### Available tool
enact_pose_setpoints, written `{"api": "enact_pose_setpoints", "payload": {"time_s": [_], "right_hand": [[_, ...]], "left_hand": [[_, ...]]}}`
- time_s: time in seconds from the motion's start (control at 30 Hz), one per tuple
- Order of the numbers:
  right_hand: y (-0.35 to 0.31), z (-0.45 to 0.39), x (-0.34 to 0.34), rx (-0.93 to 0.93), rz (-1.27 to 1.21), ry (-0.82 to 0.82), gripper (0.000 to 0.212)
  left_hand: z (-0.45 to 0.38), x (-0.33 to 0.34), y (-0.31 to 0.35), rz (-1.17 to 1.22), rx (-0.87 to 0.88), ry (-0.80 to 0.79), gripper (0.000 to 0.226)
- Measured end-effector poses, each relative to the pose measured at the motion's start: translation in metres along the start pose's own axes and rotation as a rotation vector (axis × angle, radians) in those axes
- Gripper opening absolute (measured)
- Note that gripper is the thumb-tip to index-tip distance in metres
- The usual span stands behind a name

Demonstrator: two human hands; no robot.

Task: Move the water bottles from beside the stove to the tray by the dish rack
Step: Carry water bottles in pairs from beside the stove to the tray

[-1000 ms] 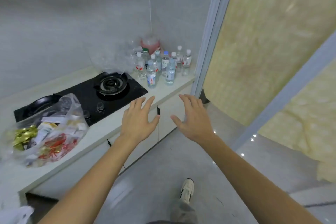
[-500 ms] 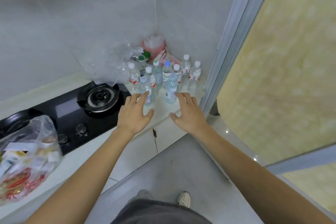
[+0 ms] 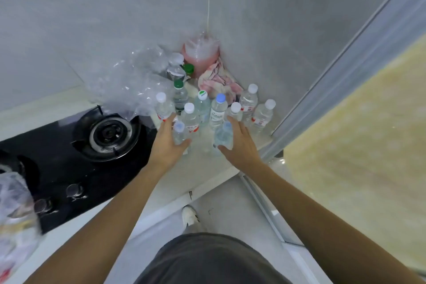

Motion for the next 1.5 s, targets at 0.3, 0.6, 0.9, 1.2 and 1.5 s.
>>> {"api": "enact_pose_setpoints", "payload": {"time_s": [0.3,0.6,0.9,1.2,1.5], "right_hand": [[0.033,-0.020,0.027,0.085,-0.202,0.039,0.075],[0.037,-0.043,0.048,-0.016,-0.155,-0.173,0.071],[-0.018,-0.058,0.037,-0.240,-0.357,-0.413,0.068],[-0.129,-0.039,0.054,-0.385,-0.554,-0.770,0.061],[-0.275,0.116,0.086,-0.469,-0.703,-1.088,0.034]], "left_hand": [[-0.023,0.032,-0.072,0.162,-0.242,-0.006,0.065],[-0.017,0.035,-0.084,0.203,-0.350,0.112,0.060],[0.042,0.015,-0.049,0.278,-0.501,0.301,0.052],[0.168,-0.060,-0.020,0.516,-0.556,0.680,0.036],[0.375,-0.106,-0.011,0.763,-0.496,1.196,0.053]]}}
Point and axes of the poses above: each hand's wrist, its own z-axis away from the middle knuckle, its own x-axis out of the palm, y = z × x, the point moved 8 cm from there along -z, towards the middle knuckle, and after that the axes turned 2 degrees about z, right-handed, at the moved point
